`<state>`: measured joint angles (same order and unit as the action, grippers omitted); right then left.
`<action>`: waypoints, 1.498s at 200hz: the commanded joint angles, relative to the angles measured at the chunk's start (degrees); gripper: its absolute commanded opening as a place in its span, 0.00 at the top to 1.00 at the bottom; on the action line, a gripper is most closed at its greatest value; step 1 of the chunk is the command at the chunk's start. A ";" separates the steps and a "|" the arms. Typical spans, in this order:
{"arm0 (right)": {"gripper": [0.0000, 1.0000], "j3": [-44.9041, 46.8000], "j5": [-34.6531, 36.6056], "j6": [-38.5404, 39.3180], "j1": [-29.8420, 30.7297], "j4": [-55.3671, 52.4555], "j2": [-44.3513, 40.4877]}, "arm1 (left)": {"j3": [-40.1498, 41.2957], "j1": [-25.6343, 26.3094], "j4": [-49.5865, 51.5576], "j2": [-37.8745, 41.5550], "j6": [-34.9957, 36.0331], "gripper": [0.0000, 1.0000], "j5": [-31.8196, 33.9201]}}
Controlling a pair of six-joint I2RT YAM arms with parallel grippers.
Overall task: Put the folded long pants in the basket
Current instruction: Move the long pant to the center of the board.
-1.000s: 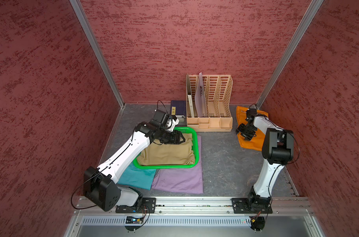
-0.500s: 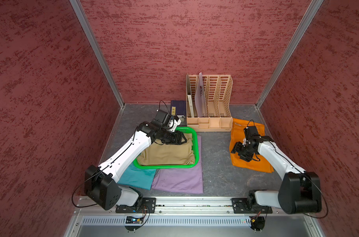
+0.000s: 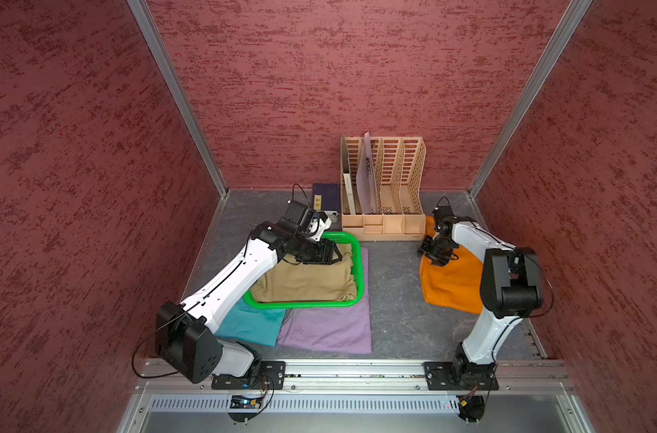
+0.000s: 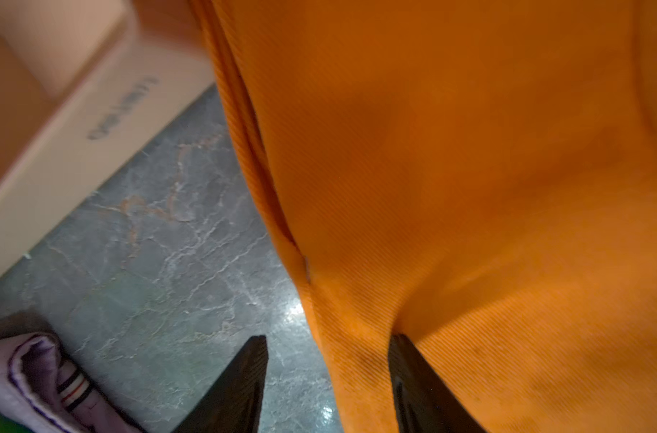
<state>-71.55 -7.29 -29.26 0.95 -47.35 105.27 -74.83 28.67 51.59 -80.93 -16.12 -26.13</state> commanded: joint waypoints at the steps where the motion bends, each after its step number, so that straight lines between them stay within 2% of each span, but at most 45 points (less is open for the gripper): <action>1: 0.39 6.34 0.99 2.87 -0.15 -1.54 -4.71 | 0.09 0.38 0.35 1.25 0.12 0.37 1.81; 30: 0.37 13.53 6.46 3.74 -1.17 -4.48 -6.94 | 0.57 0.30 0.13 0.26 0.74 0.37 1.85; 42: 0.35 17.38 8.01 2.54 -1.39 -3.81 -11.26 | 0.77 0.35 0.17 -0.14 0.79 0.37 1.62; 52: 0.32 18.47 13.19 1.51 -2.45 -5.12 -14.83 | 1.00 0.34 0.24 -0.44 0.74 0.37 1.31; 64: 0.28 17.51 16.39 0.95 -6.69 -7.18 -18.34 | 0.92 0.42 0.83 -0.82 0.79 0.37 0.75; 77: 0.27 16.98 13.92 -0.25 -13.50 -6.03 -24.32 | 1.51 0.68 0.64 -0.58 1.08 0.37 0.24; 87: 0.28 15.63 12.35 -1.55 -15.68 -4.79 -27.53 | 1.86 0.78 0.45 -0.26 1.13 0.37 0.34; 103: 0.30 11.57 7.35 -1.33 -14.95 -3.40 -27.05 | 2.04 0.82 0.44 0.15 0.75 0.37 0.55; 122: 0.33 6.19 1.62 -0.02 -13.15 -3.96 -19.54 | 1.77 0.95 0.53 0.95 0.26 0.37 0.47; 160: 0.42 -2.57 2.08 -2.46 -12.11 0.52 -6.46 | 0.77 1.39 0.67 1.39 -0.32 0.37 0.20; 188: 0.49 -6.29 0.86 -1.79 -11.62 -1.38 1.95 | 0.26 1.57 0.78 1.26 -1.01 0.37 1.30; 232: 0.66 6.50 3.57 2.46 -11.50 -0.18 1.18 | 2.00 1.87 -1.58 1.43 -2.18 0.37 1.20; 248: 0.68 11.75 4.23 3.10 -11.42 -0.31 -2.05 | 1.99 2.27 -1.34 0.59 -2.24 0.37 1.16; 276: 0.67 17.37 7.25 4.03 -7.60 -4.34 -10.68 | 1.48 3.17 -1.19 -0.09 -2.12 0.37 1.01; 291: 0.61 17.52 7.82 5.12 -4.16 -7.42 -13.76 | 1.90 3.63 -1.71 0.04 -2.22 0.37 1.28; 299: 0.58 17.22 10.39 5.25 -1.97 -9.40 -15.39 | 2.09 3.76 -1.92 -0.03 -2.59 0.37 1.35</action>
<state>-55.81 -2.07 -26.17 -6.35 -45.80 92.77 -73.36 31.70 51.37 -80.58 -17.87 -24.99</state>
